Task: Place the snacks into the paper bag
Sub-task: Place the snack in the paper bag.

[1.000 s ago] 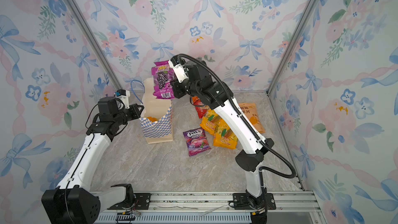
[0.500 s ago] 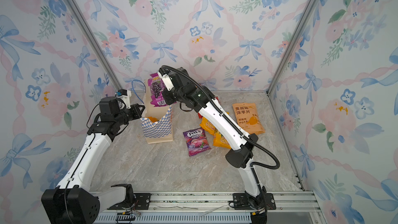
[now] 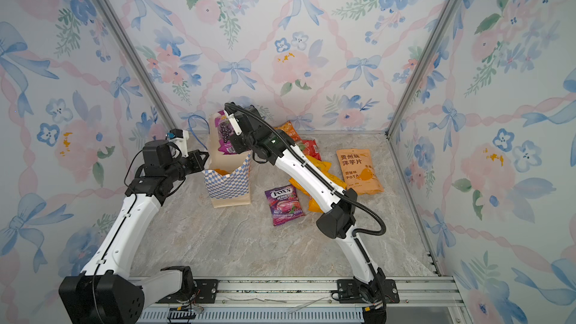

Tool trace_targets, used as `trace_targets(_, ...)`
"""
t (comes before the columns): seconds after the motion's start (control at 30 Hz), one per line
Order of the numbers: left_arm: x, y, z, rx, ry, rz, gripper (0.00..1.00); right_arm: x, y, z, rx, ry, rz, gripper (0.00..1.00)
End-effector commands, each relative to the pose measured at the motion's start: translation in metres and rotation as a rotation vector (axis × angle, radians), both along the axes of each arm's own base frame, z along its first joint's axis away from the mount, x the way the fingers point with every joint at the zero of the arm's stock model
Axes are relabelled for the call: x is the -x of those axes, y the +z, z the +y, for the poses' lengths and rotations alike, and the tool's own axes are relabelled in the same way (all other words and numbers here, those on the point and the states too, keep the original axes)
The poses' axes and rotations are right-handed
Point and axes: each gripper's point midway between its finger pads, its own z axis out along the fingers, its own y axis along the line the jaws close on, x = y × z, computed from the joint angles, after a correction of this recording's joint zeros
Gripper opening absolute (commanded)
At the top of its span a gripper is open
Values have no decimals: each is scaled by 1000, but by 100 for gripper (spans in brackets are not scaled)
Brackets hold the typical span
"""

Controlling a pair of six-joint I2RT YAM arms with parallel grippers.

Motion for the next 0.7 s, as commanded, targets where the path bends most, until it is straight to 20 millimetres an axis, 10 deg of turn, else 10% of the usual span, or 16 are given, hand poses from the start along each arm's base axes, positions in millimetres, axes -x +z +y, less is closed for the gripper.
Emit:
trace_targets(0.0, 1, 6, -2, -3, -3, -30, 0, -4, 69, 2, -140, -29, -170, 0)
trace_targets(0.67, -2, 7, -2, 1, -8, -29, 0, -5, 57, 16, -179, -34, -139, 0)
